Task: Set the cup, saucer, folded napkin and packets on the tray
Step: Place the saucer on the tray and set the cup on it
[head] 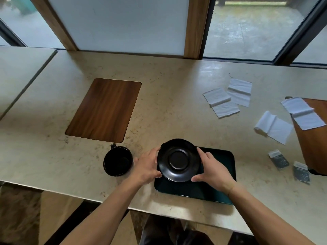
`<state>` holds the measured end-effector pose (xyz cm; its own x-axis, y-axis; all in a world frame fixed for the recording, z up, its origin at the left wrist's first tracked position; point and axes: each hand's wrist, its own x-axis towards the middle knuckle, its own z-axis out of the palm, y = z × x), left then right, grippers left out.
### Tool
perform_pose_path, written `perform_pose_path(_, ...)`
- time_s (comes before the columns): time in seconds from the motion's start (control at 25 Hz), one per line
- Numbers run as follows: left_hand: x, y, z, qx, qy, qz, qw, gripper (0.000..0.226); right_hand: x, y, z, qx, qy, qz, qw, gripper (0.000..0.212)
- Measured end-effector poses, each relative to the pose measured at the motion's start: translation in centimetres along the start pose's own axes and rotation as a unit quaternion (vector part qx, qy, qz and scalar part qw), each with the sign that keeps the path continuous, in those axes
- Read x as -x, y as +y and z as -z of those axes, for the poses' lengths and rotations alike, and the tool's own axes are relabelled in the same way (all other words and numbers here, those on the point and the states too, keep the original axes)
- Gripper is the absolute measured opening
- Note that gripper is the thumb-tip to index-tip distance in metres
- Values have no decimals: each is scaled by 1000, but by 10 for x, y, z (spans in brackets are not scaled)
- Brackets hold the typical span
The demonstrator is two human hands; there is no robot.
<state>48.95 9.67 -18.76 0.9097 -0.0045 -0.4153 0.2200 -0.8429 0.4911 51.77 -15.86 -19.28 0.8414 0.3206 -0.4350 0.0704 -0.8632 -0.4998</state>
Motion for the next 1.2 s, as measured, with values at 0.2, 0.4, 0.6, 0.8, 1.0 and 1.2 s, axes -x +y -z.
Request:
perform_pose_path(0.2,6,-6,-7,-23,-14,20,999,97,3,-1,-13,7,-11,-7,1000,122)
perform_pose_path(0.4,9,-9,-13,-24,-22,23,999,97,5,-1,-17,19,-17,-13,1000,122)
perform_pose_path(0.6,9,-10,-13,-22,-27,25,999,98,6,-1,-20,44,-18,-17,999,122)
perform_pose_path(0.8,24,-19,-2,-5,23,-25,999,91,7,-12,-12,55,36,-15,998,122)
perform_pose_path(1.0,42,-44,36,73,125,-103,984,51,-11,-59,-11,52,95,72,991,101)
perform_pose_path(1.2,38,-103,85,125,231,-26,964,31,-33,-127,-41,43,48,159,985,94)
